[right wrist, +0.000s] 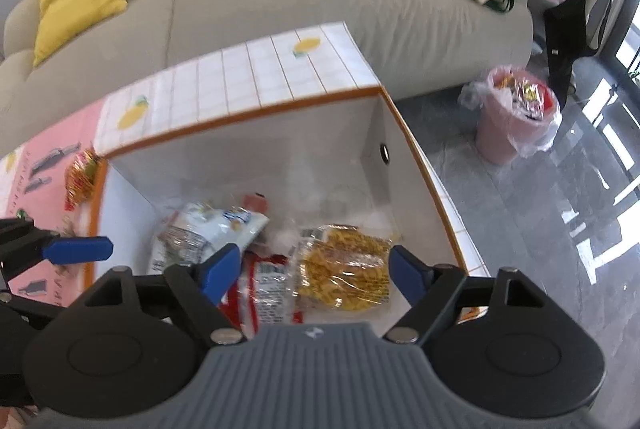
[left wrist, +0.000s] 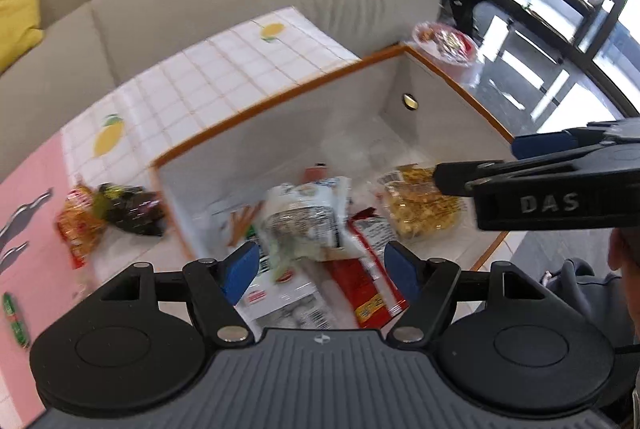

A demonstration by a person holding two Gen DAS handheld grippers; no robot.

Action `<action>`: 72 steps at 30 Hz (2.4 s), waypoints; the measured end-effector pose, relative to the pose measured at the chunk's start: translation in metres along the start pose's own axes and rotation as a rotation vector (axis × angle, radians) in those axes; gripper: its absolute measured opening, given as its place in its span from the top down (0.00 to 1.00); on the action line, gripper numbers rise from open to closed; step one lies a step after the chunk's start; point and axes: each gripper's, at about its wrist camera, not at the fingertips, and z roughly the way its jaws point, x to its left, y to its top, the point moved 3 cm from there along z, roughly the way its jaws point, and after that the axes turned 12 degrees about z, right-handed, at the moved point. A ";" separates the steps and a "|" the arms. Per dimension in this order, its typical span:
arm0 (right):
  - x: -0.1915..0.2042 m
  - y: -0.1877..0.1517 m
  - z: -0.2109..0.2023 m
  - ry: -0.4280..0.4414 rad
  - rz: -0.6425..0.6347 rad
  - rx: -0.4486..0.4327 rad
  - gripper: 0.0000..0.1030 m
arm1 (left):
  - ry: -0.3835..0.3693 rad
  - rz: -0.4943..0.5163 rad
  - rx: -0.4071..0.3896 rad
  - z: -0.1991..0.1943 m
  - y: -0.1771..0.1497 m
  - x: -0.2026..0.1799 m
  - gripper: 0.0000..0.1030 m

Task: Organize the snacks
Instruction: 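Open both tools to drop the bags and lift out of the box, then move the left tool to the green sausage while the right tool reaches the clear nut bag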

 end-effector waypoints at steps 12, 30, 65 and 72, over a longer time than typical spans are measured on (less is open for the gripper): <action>0.056 -0.043 -0.055 0.058 0.025 -0.196 0.20 | 0.155 -0.140 -0.173 -0.075 -0.043 0.051 0.19; 0.157 -0.109 -0.052 0.244 -0.109 -0.214 0.15 | 0.411 -0.335 -0.306 -0.108 -0.145 0.132 0.18; 0.289 -0.131 0.103 0.226 -0.431 -0.058 0.20 | 0.432 -0.533 -0.085 -0.019 -0.222 0.299 0.21; 0.303 -0.124 0.138 0.210 -0.445 -0.003 0.20 | 0.452 -0.548 -0.075 0.013 -0.220 0.327 0.21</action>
